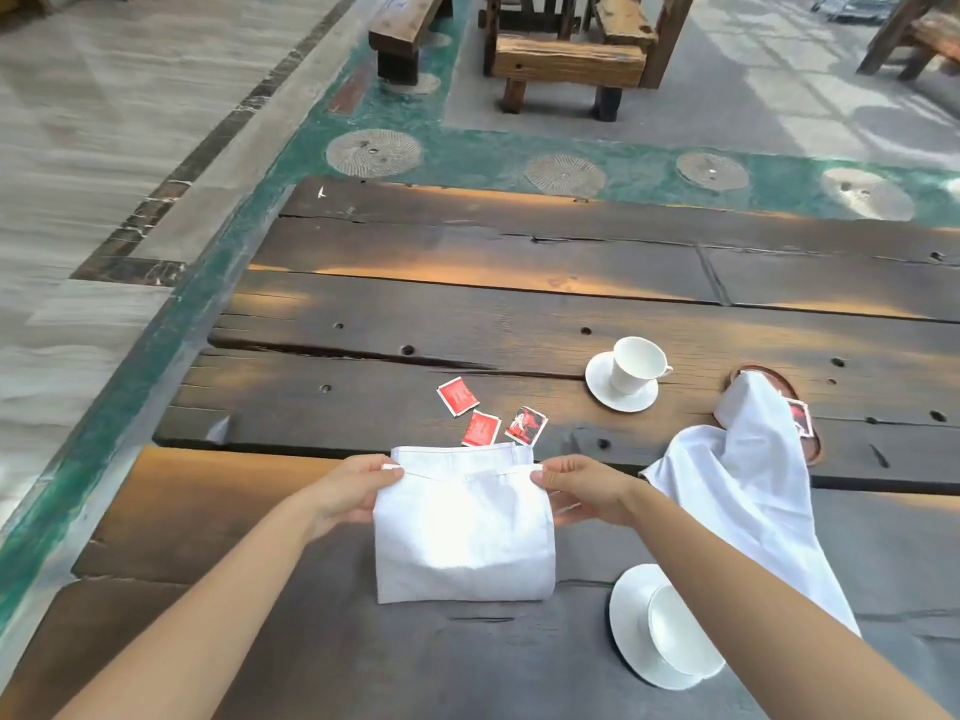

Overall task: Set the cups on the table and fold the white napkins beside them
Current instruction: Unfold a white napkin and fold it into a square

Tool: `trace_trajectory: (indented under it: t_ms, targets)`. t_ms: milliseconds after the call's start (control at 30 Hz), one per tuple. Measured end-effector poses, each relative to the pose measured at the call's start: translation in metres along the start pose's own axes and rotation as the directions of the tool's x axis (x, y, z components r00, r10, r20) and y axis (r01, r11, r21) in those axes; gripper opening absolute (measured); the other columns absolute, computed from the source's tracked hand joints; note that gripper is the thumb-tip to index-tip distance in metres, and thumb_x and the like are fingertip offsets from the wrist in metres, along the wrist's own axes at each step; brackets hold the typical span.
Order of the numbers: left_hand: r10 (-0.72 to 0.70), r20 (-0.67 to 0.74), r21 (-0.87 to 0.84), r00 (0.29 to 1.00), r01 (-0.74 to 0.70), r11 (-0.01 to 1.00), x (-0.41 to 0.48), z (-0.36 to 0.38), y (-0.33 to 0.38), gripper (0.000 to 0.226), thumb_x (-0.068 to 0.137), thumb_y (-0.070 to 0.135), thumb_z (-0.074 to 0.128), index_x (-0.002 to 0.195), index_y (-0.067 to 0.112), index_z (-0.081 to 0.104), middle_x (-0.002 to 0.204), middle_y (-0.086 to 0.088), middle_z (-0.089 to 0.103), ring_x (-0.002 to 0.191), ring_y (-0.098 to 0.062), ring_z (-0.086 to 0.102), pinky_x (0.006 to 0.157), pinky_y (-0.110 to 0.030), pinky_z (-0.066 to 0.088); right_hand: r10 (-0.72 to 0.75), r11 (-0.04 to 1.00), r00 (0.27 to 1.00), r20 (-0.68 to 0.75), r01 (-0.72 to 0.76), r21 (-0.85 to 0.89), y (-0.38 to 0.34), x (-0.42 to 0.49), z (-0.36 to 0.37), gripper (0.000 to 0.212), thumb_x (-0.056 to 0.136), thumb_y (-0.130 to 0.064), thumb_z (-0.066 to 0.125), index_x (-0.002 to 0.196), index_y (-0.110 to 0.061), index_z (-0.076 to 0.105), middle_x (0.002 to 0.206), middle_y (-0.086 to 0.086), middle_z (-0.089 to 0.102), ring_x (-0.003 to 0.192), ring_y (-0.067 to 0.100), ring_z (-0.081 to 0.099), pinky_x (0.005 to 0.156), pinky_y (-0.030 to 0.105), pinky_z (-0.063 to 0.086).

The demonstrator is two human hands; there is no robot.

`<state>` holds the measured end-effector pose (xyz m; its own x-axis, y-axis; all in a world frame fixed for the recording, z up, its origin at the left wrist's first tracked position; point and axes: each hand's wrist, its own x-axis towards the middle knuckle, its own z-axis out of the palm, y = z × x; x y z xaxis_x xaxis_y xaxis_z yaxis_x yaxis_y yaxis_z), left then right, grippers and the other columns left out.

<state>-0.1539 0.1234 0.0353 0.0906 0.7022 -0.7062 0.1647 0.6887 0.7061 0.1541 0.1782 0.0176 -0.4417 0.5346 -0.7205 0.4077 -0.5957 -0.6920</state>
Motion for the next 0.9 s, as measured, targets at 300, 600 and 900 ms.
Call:
trace_trajectory:
  t_ms: [300,600,900]
  targets:
    - [0.267,-0.417,0.255,0.869,-0.170,0.952,0.075,0.004,-0.012,0.014,0.095,0.017,0.049,0.083,0.009,0.051,0.064,0.002,0.045,0.059,-0.015,0.040,0.055,-0.029,0.032,-0.138,0.989,0.886,-0.442,0.150,-0.008,0.008,0.068,0.006,0.023,0.098,-0.022,0.049,0.077,-0.016,0.055,0.065,-0.004,0.053,0.061,0.014,0.050,0.057,0.028,0.043]
    - [0.248,-0.423,0.352,0.872,-0.094,0.931,0.111,0.004,-0.040,0.005,0.091,0.023,0.050,0.087,0.019,0.051,0.072,0.000,0.062,0.067,-0.018,0.052,0.061,-0.033,0.040,-0.153,0.985,0.811,-0.564,0.083,-0.149,0.030,0.106,0.004,0.031,0.093,-0.023,0.053,0.063,-0.025,0.054,0.060,-0.013,0.055,0.059,0.005,0.048,0.057,0.024,0.038]
    - [0.338,-0.431,0.665,0.837,0.041,0.745,0.112,-0.004,-0.040,0.023,0.087,0.030,0.059,0.106,0.022,0.048,0.087,0.004,0.059,0.087,-0.022,0.059,0.071,-0.036,0.046,-0.234,0.860,0.779,-0.582,-0.114,-0.498,0.026,0.103,-0.002,0.014,0.088,-0.035,0.052,0.100,-0.027,0.049,0.075,-0.010,0.057,0.075,0.016,0.058,0.060,0.030,0.041]
